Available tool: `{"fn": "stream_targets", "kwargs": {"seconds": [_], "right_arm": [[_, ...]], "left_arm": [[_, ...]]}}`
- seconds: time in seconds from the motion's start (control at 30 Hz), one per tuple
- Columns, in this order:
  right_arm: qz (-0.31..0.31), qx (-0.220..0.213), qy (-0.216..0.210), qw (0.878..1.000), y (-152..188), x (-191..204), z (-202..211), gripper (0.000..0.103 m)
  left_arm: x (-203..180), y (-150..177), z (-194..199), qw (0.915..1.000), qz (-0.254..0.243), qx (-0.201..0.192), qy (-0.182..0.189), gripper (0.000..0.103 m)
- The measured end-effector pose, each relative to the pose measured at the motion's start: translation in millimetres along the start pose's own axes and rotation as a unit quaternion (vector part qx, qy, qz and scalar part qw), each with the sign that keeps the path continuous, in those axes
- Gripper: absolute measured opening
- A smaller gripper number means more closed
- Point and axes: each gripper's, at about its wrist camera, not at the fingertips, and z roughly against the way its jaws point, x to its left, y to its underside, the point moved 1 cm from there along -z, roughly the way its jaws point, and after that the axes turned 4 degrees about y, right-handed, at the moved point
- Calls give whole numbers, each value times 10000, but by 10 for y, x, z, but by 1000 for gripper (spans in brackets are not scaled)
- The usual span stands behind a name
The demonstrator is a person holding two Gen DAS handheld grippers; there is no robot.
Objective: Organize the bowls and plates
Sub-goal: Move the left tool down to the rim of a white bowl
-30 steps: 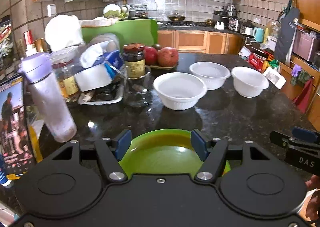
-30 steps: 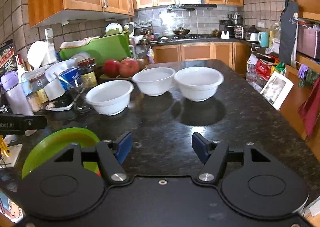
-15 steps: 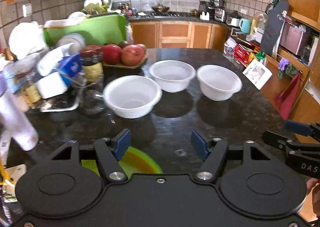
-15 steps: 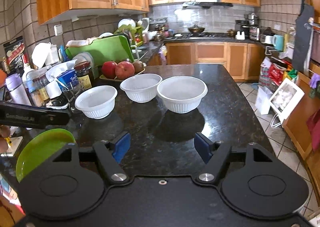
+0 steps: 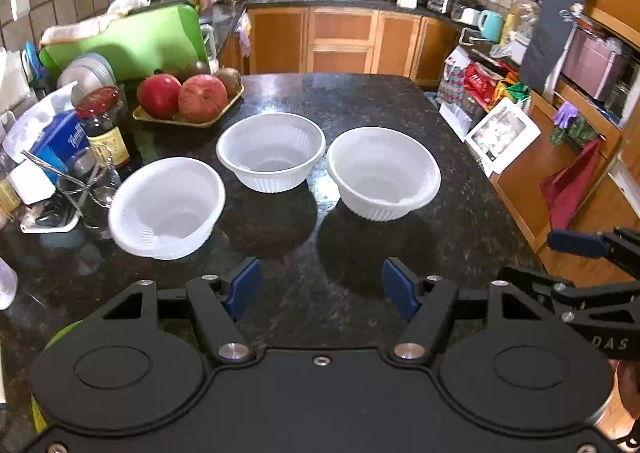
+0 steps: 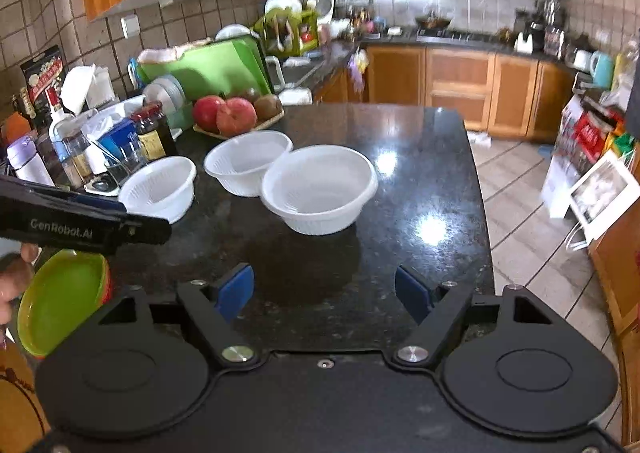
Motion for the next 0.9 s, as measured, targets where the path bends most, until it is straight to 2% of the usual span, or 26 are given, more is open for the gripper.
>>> {"fn": "stream_targets", "kwargs": {"seconds": [0.2,0.3,0.4,0.47,0.73,0.9], "right_arm": [[181,410,128,9989,-222,-193,-265,82],[58,613,31,9981,-348,-284,-398,82],[-109,814,-121,9965,-492,-351,-528,82],[-146,923,-160,9955,-578,-371,-605,86],[122,1006,-322,9943,-825,-320,-921,88],[153,898,-315,9953,-998,-410,-1116,87]], "left_arm": [[-81,-224,-293,9981,345,316,-405,70],[-96,-286,-413,9960,429,507,-601,70],[-100,-358,-489,9941,576,654,-645,70],[-112,-386,-527,9930,621,711,-716,70],[-181,-546,-625,9923,765,732,-647,70],[-183,-637,-714,9907,809,690,-846,70]]}}
